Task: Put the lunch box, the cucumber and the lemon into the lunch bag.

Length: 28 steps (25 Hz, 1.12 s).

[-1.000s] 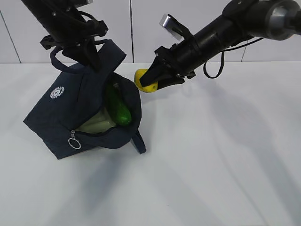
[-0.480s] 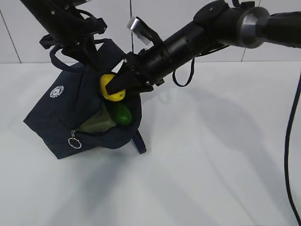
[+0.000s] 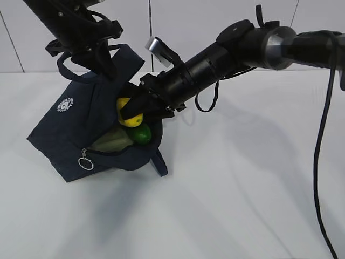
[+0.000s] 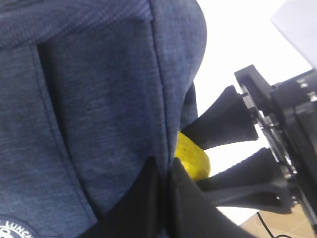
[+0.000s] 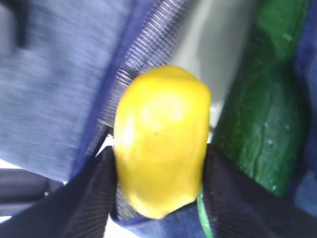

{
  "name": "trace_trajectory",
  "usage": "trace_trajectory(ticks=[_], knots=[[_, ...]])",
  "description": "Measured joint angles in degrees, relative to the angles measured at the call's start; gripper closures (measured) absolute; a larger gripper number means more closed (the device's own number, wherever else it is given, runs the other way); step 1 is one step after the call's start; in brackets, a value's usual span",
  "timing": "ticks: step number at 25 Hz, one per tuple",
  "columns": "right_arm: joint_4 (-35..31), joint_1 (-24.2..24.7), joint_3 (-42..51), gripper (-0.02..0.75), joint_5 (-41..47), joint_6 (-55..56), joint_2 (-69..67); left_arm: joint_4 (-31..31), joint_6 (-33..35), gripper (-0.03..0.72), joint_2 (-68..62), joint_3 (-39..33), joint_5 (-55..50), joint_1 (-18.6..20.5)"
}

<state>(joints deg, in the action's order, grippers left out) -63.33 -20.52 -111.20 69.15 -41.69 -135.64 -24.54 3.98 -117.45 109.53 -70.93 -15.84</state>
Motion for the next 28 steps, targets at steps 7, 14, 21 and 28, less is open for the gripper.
trace_trajectory(ticks=[7, 14, 21, 28], knots=[[-2.0, 0.0, 0.0, 0.301, 0.0, -2.6, -0.4, 0.0, 0.0, 0.695, 0.0, 0.0, 0.0, 0.0], [-2.7, 0.1, 0.0, 0.225, 0.0, -1.9, -0.4, 0.0, 0.0, 0.695, 0.0, 0.0, 0.0, 0.0], [-3.2, 3.0, 0.0, 0.224, 0.0, 0.8, -0.4, 0.0, 0.0, 0.695, 0.0, 0.0, 0.0, 0.0], [-3.0, 6.7, 0.0, 0.225, -0.2, 2.6, -0.4, 0.0, 0.0, 0.695, 0.0, 0.0, 0.0, 0.0]])
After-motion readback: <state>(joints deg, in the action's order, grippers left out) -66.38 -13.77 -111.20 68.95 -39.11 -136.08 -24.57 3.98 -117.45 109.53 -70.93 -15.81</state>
